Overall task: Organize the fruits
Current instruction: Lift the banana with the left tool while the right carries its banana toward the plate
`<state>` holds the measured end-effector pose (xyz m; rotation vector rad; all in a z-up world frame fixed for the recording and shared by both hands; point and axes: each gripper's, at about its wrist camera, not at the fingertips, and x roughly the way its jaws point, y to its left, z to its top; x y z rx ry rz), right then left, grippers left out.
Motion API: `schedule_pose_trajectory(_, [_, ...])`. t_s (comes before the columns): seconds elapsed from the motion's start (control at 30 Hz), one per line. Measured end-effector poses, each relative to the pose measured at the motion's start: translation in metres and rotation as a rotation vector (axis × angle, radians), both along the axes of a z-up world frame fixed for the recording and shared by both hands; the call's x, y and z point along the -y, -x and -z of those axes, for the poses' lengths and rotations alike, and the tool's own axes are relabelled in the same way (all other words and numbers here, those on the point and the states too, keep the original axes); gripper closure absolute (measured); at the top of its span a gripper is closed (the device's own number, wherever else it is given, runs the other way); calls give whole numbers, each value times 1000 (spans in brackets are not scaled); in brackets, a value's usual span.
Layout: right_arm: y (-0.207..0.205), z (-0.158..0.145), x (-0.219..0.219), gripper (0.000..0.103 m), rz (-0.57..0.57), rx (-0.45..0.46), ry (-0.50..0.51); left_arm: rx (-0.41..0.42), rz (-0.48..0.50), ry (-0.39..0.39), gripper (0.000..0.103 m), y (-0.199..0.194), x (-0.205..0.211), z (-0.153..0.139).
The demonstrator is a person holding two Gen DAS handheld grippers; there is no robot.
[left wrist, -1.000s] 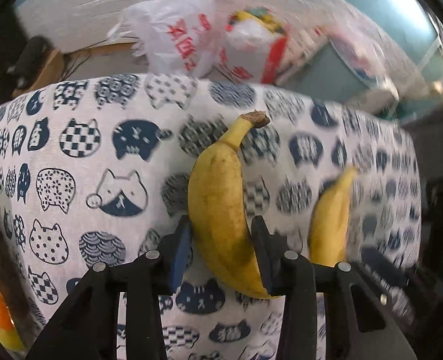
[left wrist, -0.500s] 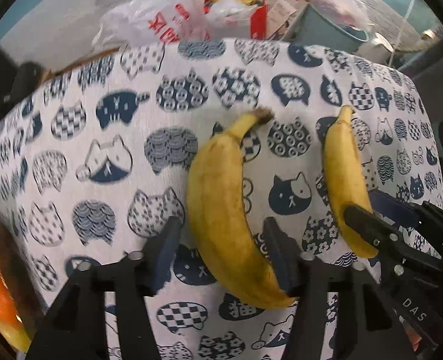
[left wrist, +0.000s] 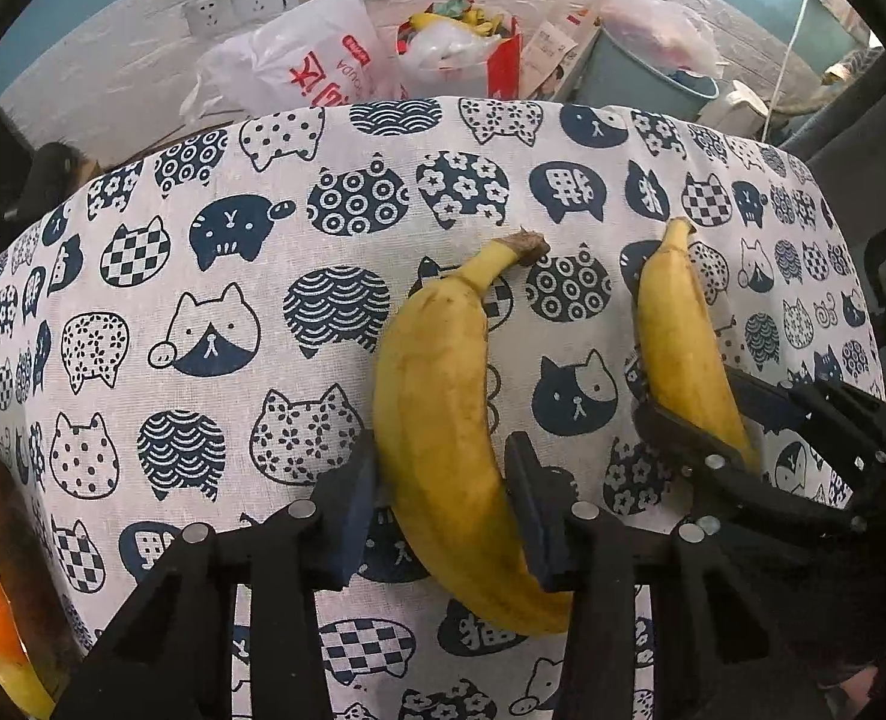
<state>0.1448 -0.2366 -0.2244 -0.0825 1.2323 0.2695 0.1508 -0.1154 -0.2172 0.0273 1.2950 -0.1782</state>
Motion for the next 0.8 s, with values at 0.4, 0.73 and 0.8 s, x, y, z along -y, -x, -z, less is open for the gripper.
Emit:
schedule_pose_trajectory(0.4, [20, -11, -1, 69, -35, 21, 18, 45, 44, -17, 67, 33, -11, -16])
schedule_pose_trajectory(0.73, [42, -51, 1, 69, -39, 78, -37, 79, 40, -18, 67, 66, -41, -41])
schedule_pose_trajectory(0.8, [46, -60, 0, 69, -41, 86, -46, 91, 33, -17, 67, 71, -48, -49])
